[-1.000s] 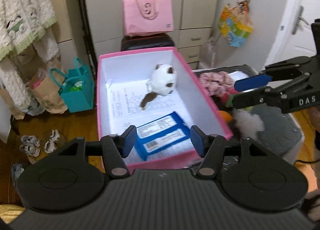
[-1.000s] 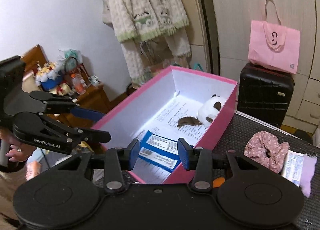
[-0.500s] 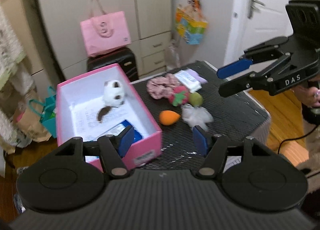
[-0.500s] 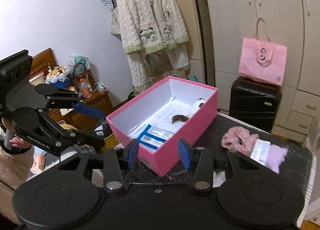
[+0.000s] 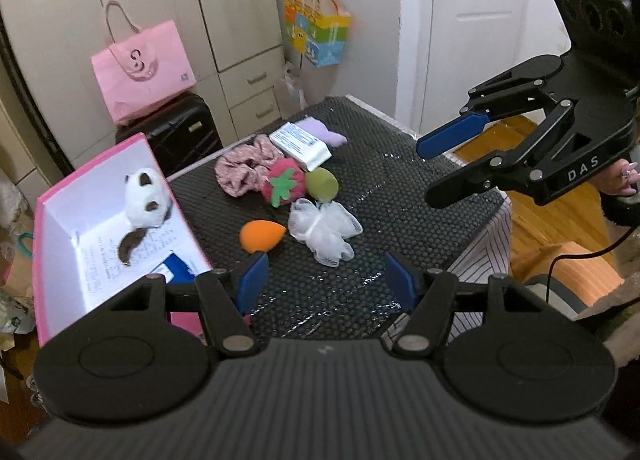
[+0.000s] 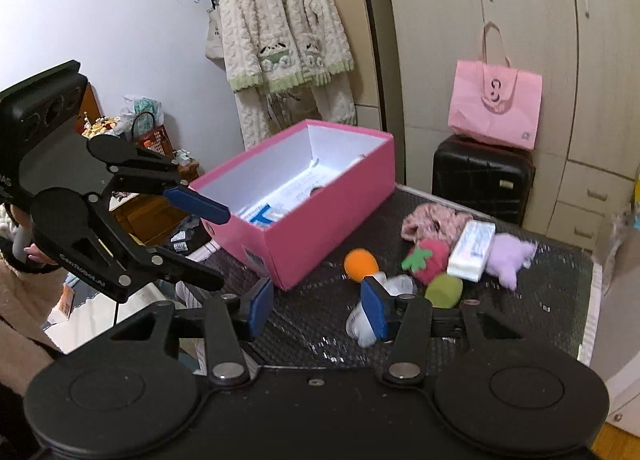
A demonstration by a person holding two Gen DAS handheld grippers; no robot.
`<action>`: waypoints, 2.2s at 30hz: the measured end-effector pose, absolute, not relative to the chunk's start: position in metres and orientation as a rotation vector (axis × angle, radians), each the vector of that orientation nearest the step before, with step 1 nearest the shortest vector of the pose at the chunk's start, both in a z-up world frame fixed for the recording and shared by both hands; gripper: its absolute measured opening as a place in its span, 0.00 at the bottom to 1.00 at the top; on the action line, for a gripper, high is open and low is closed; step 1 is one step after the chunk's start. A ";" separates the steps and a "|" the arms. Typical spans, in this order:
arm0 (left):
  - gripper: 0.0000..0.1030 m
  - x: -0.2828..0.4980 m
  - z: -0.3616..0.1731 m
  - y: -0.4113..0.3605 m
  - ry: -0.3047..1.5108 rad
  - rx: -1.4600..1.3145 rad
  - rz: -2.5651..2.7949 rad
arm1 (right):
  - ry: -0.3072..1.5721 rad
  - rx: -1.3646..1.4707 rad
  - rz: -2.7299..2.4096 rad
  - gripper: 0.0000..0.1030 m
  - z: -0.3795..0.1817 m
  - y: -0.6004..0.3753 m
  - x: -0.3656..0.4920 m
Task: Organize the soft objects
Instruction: 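Withdraw the left gripper toward the white mesh bath puff, then close the right gripper on the mesh puff while the left gripper approaches the orange sponge, then close the left gripper on the orange teardrop sponge while the right gripper holds the puff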
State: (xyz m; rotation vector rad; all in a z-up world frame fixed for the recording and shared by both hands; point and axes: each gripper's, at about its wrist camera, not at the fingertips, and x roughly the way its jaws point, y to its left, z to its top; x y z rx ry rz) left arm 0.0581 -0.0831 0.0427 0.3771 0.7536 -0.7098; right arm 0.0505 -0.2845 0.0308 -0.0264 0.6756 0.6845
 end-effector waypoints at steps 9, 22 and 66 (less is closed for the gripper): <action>0.62 0.081 0.011 -0.105 0.750 0.396 -0.648 | 0.697 -0.020 0.694 0.54 -0.010 -0.297 0.072; 0.62 0.119 -0.028 -0.134 0.680 0.610 -0.509 | 0.659 -0.085 0.669 0.56 -0.076 -0.288 0.111; 0.37 0.151 -0.103 -0.170 0.628 0.992 -0.500 | 0.766 -0.041 0.787 0.63 -0.113 -0.271 0.174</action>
